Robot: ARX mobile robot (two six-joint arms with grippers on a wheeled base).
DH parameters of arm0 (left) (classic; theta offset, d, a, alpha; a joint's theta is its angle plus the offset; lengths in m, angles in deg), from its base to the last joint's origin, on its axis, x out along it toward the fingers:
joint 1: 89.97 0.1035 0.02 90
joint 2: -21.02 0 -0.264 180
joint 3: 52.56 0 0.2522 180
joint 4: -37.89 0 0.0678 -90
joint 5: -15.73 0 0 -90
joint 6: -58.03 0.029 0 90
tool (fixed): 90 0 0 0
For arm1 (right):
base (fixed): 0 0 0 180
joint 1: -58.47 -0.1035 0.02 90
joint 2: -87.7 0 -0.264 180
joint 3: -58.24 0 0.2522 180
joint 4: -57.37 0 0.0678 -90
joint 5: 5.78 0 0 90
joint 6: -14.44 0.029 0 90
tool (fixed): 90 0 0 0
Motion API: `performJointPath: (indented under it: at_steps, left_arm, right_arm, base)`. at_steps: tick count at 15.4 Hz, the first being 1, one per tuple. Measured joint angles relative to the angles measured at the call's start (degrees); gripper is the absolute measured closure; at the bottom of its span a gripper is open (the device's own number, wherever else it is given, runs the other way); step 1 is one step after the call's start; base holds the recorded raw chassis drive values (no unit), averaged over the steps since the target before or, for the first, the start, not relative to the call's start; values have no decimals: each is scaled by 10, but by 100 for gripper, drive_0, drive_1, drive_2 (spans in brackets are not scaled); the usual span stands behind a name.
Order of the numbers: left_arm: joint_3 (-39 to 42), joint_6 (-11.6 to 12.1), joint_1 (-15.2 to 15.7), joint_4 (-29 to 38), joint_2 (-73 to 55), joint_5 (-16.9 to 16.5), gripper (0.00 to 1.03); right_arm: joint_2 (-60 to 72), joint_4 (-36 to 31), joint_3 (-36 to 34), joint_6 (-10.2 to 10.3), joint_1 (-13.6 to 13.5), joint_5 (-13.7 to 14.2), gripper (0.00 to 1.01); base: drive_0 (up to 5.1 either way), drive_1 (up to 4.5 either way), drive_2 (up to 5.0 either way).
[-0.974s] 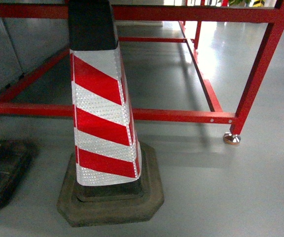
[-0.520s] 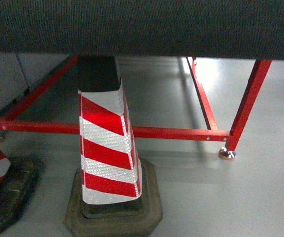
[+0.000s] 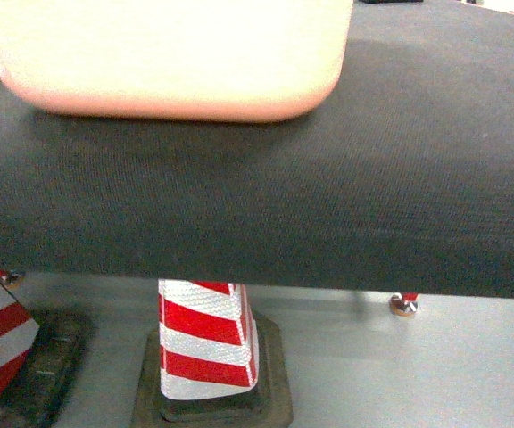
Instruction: Pick capacitor and pack into box
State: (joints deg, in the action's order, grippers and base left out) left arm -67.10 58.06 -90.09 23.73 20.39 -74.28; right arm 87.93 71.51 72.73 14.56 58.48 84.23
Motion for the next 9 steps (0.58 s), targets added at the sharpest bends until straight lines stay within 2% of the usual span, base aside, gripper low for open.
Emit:
performJointPath:
  at_steps: [9]
  left_arm:
    - [0, 0, 0, 0, 0, 0, 59]
  right_arm:
    - [0, -1, 0, 0, 0, 0, 3]
  base:
    - [0, 0, 0]
